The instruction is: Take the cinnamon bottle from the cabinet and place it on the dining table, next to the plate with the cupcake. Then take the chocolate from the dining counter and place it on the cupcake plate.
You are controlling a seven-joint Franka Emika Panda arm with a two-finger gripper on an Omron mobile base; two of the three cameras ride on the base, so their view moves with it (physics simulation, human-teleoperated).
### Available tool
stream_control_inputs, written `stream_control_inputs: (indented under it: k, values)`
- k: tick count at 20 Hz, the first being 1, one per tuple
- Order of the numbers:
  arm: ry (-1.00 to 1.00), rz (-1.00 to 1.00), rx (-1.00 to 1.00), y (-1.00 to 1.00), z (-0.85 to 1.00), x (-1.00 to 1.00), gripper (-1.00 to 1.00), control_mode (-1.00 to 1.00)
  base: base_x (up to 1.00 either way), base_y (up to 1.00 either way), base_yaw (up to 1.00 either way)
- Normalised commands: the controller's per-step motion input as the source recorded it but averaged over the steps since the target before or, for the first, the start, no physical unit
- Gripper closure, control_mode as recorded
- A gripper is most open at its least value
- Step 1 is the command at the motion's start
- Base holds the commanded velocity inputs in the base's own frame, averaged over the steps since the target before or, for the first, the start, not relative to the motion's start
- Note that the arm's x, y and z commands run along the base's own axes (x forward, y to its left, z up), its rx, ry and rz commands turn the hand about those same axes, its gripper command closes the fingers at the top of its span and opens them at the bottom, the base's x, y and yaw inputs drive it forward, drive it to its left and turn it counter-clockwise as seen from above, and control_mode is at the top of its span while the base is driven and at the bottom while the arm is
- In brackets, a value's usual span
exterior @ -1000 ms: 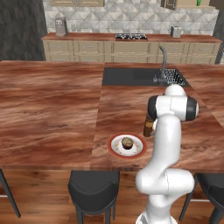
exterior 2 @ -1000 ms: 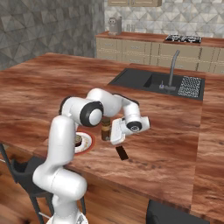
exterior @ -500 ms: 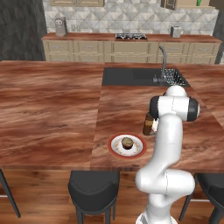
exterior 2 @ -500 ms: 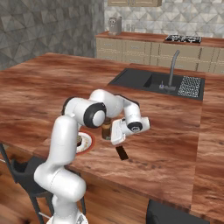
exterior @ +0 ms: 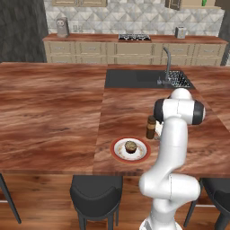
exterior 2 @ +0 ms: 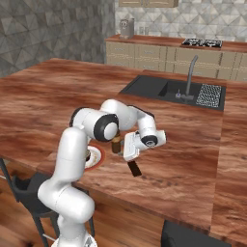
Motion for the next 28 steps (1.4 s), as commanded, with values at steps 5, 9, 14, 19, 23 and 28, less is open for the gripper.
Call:
stream_control_inputs:
  k: [5, 9, 14, 19, 23, 28]
  values:
    - [0.0, 0.0, 0.0, -0.3, 0.0, 0.05, -1.0, -1.0, 0.0, 0.0, 0.0]
    - [0.0, 0.0, 0.0, -0.37, 0.07, -0.02, -1.0, -1.0, 0.0, 0.0, 0.0]
    - [0.05, -0.05, -0.01, -0.12, 0.35, -0.11, -1.0, -1.0, 0.0, 0.0, 0.0]
    - [0.08, -0.06, -0.06, -0.1, 0.36, -0.03, -1.0, -1.0, 0.0, 0.0, 0.0]
    - [0.02, -0.09, -0.24, -0.11, 0.27, -0.21, -1.0, -1.0, 0.0, 0.0, 0.0]
    - [0.0, -0.11, -0.31, -0.14, 0.21, -0.34, -1.0, -1.0, 0.0, 0.0, 0.0]
